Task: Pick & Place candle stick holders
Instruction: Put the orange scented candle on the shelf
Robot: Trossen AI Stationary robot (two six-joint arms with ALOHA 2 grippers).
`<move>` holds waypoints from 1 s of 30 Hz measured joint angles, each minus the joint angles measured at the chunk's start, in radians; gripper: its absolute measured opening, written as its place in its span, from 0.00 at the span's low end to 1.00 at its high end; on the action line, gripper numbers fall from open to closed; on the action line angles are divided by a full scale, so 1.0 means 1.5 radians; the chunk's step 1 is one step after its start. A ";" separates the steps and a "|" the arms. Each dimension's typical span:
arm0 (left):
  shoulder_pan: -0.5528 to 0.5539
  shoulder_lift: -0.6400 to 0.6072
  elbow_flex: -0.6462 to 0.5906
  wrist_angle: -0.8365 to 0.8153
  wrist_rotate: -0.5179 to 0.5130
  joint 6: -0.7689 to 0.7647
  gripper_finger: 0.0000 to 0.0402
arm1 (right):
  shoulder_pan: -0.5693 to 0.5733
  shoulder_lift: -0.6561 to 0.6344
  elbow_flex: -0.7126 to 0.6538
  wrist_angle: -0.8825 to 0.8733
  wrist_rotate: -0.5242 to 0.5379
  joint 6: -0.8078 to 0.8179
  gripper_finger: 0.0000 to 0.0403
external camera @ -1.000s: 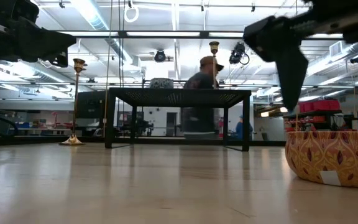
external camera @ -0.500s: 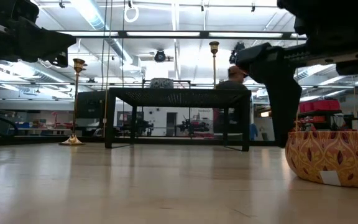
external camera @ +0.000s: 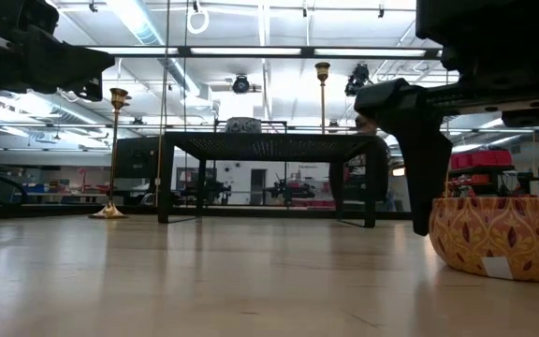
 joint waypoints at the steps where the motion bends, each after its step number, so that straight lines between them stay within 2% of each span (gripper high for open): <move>1: 0.000 0.000 0.000 0.000 0.000 0.000 0.06 | 0.000 0.000 0.000 0.000 0.000 0.000 0.84; 9: 0.000 0.000 0.000 0.000 0.000 0.000 0.06 | -0.001 0.000 0.000 0.000 -0.004 0.000 0.76; 20: 0.000 0.000 0.000 0.000 0.000 0.000 0.06 | -0.002 -0.005 -0.001 -0.007 -0.008 -0.020 0.77; 30: 0.000 0.000 0.000 0.000 0.000 0.000 0.06 | -0.026 -0.061 -0.001 -0.039 -0.014 -0.035 0.76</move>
